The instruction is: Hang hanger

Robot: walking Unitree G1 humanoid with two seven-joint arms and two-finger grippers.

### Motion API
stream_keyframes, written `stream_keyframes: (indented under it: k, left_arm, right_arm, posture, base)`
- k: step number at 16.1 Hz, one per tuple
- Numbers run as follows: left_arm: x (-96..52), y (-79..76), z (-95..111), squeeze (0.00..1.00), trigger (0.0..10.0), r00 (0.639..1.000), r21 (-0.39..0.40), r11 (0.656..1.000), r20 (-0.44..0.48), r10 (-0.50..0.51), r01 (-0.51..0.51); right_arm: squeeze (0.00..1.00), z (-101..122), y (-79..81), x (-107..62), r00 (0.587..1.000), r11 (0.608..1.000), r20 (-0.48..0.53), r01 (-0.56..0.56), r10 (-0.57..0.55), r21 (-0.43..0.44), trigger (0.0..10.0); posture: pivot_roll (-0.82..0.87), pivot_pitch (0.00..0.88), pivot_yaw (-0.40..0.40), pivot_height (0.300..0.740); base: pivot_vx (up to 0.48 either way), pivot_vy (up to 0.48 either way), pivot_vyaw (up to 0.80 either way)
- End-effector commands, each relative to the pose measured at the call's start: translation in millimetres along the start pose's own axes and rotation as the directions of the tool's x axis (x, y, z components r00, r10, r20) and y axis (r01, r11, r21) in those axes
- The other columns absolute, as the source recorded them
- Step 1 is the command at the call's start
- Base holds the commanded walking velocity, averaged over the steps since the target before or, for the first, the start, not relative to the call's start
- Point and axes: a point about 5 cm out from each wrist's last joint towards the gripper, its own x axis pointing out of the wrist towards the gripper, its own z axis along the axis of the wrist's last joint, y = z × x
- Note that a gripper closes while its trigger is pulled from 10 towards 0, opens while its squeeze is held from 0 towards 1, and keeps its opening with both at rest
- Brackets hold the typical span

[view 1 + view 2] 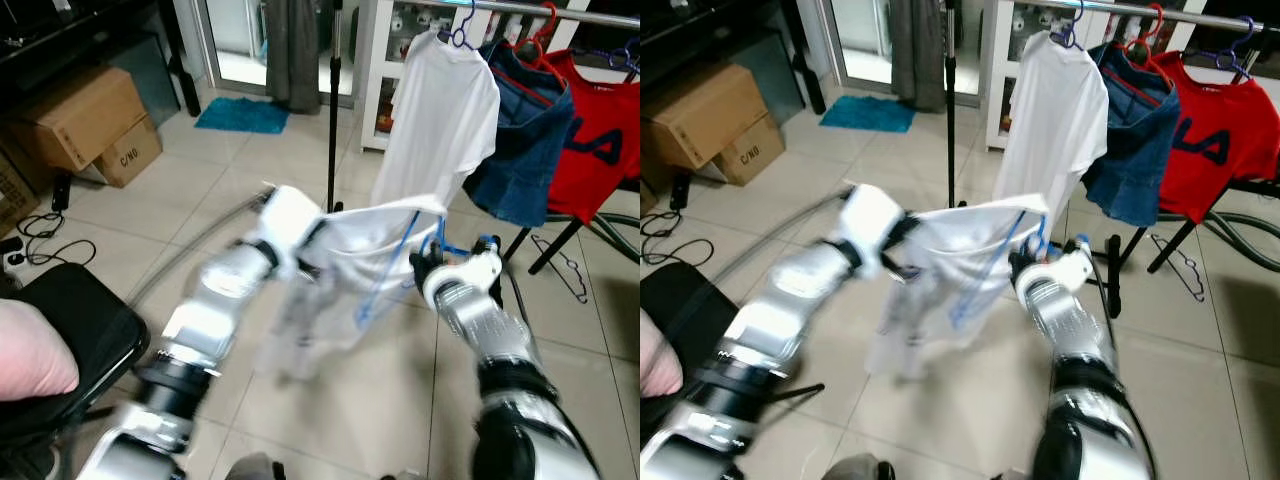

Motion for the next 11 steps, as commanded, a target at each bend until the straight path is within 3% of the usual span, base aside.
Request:
stream_keyframes:
  k: [1,2,3,5,9,11]
  left_arm:
    - [3.2,-13.1,-4,0.0,0.0,0.998,0.017,0.998,0.006,-0.063,0.063]
    - [4.9,-19.6,-6,0.0,0.0,0.995,0.021,0.995,0.008,-0.097,0.097]
    - [6.6,-31.0,-13,0.0,0.0,0.986,0.07,0.983,-0.011,-0.169,0.169]
    - [5.7,-33.4,-17,0.0,0.0,0.981,0.078,0.978,-0.02,-0.194,0.195]
    - [-3.6,-34.5,-26,0.0,0.0,0.975,0.071,0.973,-0.023,-0.22,0.221]
    - [-5.9,-27.6,-36,0.0,0.0,0.985,0.076,0.983,-0.049,-0.165,0.168]
  right_arm:
    - [0.0,10,11.0,2.7,0.997,0.994,0.077,-0.003,-0.006,0.107,10.0]
    - [0.0,11,17.0,4.4,0.996,0.988,0.091,-0.008,-0.006,0.152,10.0]
    - [0.0,12,35.4,7.4,0.992,0.963,0.118,-0.066,0.036,0.261,10.0]
    - [0.0,14,48.1,8.4,0.986,0.93,0.155,-0.116,0.064,0.348,10.0]
    - [0.0,25,57.8,8.3,0.976,0.885,0.204,-0.159,0.075,0.437,10.0]
    - [0.0,29,65.5,7.4,0.974,0.887,0.195,-0.188,0.114,0.421,10.0]
  posture:
    - [0.03,0.0,0.02,0.74]
    - [0.03,0.0,0.02,0.74]
    - [0.03,0.0,0.02,0.74]
    - [0.03,0.0,0.016,0.74]
    - [0.03,0.0,0.011,0.74]
    - [0.03,0.0,0.011,0.74]
  base:
    - [0.0,0.0,0.0]
    - [0.0,0.0,0.0]
    - [0.0,0.0,0.0]
    - [0.0,0.0,0.0]
    - [0.0,0.0,0.0]
    - [0.0,0.0,0.0]
